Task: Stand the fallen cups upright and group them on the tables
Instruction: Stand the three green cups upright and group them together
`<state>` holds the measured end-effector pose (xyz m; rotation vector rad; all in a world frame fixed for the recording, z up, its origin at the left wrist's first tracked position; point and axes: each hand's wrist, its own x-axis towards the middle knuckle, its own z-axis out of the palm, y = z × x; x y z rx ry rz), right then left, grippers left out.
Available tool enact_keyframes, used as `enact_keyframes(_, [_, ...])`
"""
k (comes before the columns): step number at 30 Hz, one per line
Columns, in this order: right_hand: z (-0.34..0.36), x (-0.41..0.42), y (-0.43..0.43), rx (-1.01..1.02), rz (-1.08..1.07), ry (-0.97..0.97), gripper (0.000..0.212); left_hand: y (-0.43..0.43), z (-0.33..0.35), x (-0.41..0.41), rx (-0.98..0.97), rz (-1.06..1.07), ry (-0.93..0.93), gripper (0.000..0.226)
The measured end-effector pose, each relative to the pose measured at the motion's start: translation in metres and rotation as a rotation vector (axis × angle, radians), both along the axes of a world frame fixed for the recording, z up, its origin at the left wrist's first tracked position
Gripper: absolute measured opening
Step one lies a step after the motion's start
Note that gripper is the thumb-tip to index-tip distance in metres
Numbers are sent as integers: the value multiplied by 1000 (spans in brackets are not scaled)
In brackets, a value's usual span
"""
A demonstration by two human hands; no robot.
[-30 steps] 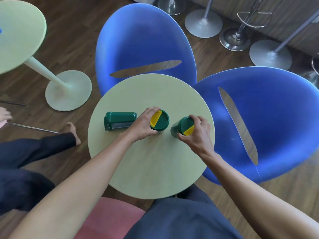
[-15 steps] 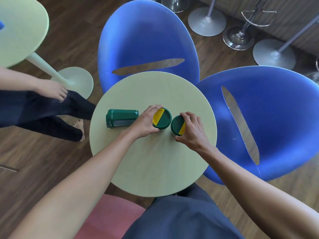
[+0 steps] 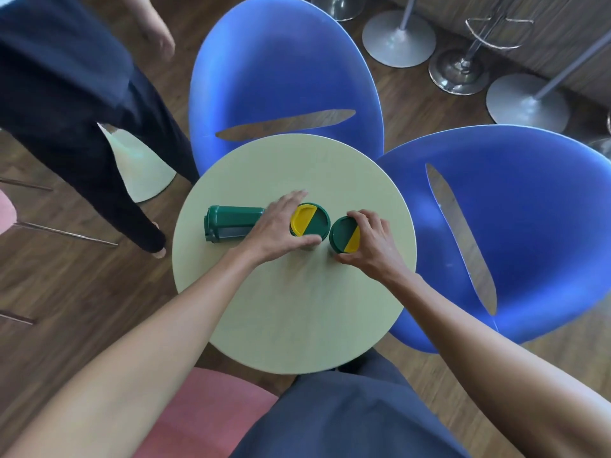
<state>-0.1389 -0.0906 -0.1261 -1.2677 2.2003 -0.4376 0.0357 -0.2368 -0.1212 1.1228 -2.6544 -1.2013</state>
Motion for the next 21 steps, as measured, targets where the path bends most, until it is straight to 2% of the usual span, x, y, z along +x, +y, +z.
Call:
enact_keyframes(3, [0,1,0,-3,-8,-11,92,-11,3,15,-194,336,144,56])
enact_keyframes(5, [-1,0,0,-4,-11,-14,92,-24,-2,32,-247,630,123,46])
enact_keyframes(8, [-3,0,0,-7,-11,-13,91,-44,-15,56,-106,1082,-27,58])
enact_keyframes(11, [-4,0,1,-8,-15,-12,91,-59,-29,70,241,1396,-71,89])
enact_keyframes(14, [-5,-1,1,-17,-17,-15,91,-64,-39,73,579,1580,44,110])
enact_keyframes(16, [-6,-1,2,-23,-15,-13,91,-63,-42,70,724,1633,84,106])
enact_keyframes(21, [-7,-2,2,-28,-16,-30,91,-71,-49,64,899,1650,204,87])
